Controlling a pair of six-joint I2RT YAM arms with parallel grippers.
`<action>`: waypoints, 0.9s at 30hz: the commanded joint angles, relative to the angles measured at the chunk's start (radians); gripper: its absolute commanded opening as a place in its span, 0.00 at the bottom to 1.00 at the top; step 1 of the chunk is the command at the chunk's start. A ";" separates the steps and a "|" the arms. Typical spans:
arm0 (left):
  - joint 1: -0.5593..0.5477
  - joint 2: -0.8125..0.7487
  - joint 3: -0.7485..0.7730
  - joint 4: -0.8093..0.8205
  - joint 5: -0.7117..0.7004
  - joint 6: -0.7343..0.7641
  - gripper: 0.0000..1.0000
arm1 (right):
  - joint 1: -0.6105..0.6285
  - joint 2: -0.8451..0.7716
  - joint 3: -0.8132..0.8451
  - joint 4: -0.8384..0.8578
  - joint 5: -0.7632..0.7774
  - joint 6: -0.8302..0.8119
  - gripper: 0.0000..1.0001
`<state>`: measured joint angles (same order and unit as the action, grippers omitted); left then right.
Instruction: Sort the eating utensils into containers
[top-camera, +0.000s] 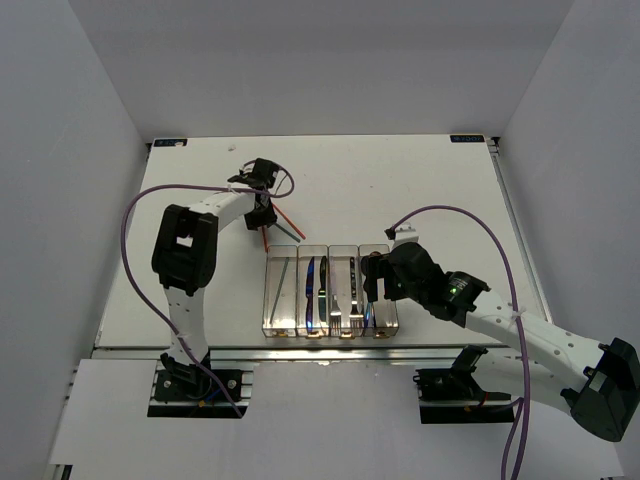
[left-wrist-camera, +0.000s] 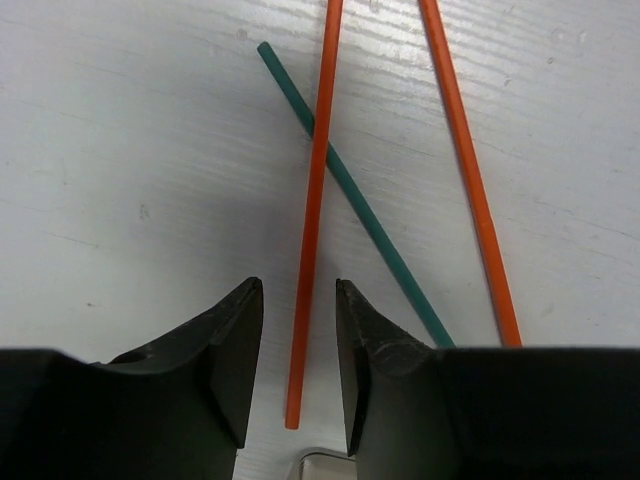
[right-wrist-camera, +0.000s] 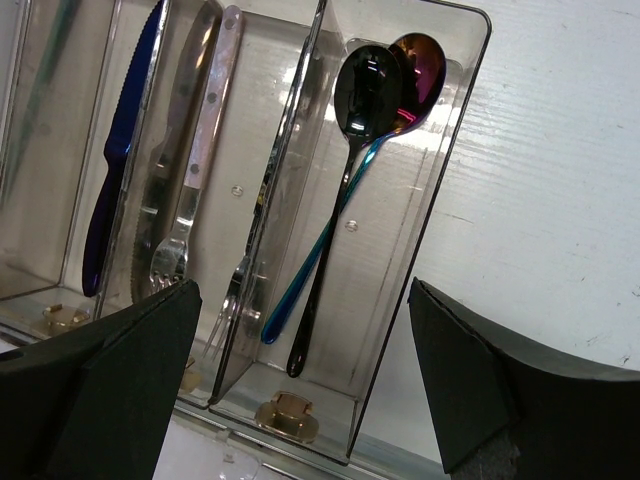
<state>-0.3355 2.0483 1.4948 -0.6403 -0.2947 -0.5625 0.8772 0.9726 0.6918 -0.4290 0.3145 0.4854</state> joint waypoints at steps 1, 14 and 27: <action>0.009 0.019 -0.015 0.025 0.035 0.006 0.44 | -0.003 0.000 0.035 0.035 0.009 -0.018 0.89; 0.010 -0.019 -0.085 0.024 0.039 -0.004 0.00 | -0.003 -0.008 0.025 0.036 0.015 -0.014 0.89; 0.009 -0.302 -0.056 0.059 -0.156 0.029 0.00 | -0.003 0.006 0.000 0.052 0.001 -0.011 0.89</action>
<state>-0.3309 1.8755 1.4128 -0.6170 -0.3702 -0.5495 0.8772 0.9733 0.6914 -0.4149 0.3138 0.4858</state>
